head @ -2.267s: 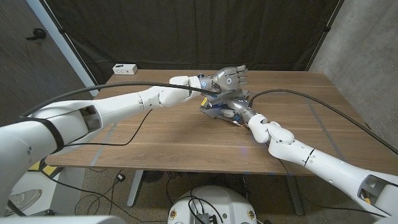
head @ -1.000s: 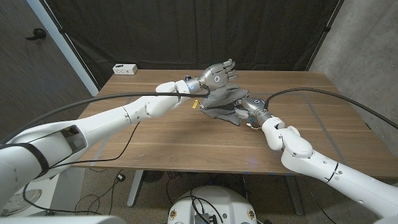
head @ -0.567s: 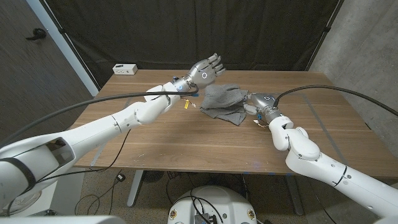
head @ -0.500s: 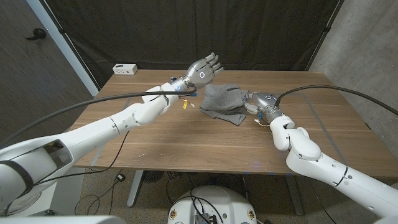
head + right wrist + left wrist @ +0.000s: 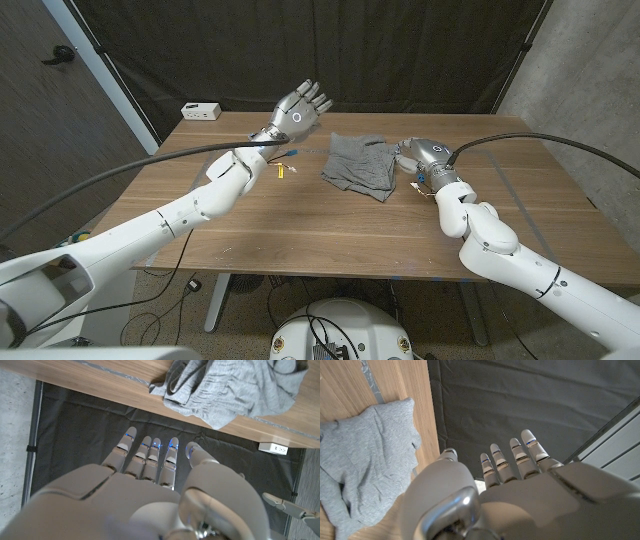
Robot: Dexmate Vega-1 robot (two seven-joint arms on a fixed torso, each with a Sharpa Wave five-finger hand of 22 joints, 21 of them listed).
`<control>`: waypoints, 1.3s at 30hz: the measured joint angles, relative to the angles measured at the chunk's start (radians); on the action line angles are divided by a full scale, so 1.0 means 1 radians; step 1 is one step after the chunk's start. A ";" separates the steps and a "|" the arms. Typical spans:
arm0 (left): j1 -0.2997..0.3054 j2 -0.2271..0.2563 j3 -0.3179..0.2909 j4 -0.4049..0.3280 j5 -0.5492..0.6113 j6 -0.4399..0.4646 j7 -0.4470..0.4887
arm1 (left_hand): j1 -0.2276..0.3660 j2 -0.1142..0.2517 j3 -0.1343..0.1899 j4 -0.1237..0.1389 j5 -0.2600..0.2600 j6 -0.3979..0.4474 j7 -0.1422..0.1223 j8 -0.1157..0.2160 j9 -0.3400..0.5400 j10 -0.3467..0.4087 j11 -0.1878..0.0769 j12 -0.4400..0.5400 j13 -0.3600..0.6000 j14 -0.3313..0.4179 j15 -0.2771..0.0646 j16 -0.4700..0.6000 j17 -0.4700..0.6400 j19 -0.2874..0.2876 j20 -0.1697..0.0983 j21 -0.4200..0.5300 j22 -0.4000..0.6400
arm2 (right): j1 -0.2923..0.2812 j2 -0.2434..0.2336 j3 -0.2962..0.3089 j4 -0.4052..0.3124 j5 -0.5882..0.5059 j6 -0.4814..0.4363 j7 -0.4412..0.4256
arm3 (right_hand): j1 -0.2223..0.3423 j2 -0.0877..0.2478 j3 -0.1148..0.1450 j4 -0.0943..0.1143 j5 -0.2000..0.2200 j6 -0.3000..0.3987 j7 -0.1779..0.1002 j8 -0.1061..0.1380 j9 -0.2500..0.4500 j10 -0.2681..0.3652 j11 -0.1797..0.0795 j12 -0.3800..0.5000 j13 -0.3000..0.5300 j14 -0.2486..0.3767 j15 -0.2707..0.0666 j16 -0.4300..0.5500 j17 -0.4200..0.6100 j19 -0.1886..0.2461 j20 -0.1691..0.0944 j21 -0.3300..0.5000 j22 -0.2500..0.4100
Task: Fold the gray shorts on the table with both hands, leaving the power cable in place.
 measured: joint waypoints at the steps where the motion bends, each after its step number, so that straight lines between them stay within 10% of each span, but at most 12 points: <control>1: 0.007 0.001 -0.006 -0.004 -0.018 0.007 0.003 | 0.000 0.000 0.000 0.000 0.000 0.000 0.000 0.000 0.000 0.000 0.000 0.000 0.000 0.000 0.000 0.000 0.000 0.000 0.000 0.000 0.000 | 0.000 0.005 0.005 0.002 0.011 0.008 -0.008 | 0.000 0.000 0.000 0.000 0.000 0.000 0.000 0.000 0.000 0.000 0.000 0.000 0.000 0.000 0.000 0.000 0.000 0.000 0.000 0.000 0.000; 39: 0.364 0.010 -0.376 -0.238 -0.797 -0.021 0.125 | -0.008 0.008 0.016 -0.016 -0.005 -0.018 0.062 0.000 0.000 -0.042 0.037 0.000 0.000 -0.016 0.005 0.000 0.000 -0.031 0.030 -0.019 0.000 | -0.111 0.097 0.214 0.053 0.549 0.393 -0.214 | -0.005 0.005 -0.004 -0.004 -0.004 -0.029 0.018 -0.008 0.000 -0.018 0.025 0.000 0.000 -0.016 -0.002 0.004 0.011 -0.010 0.009 0.000 0.000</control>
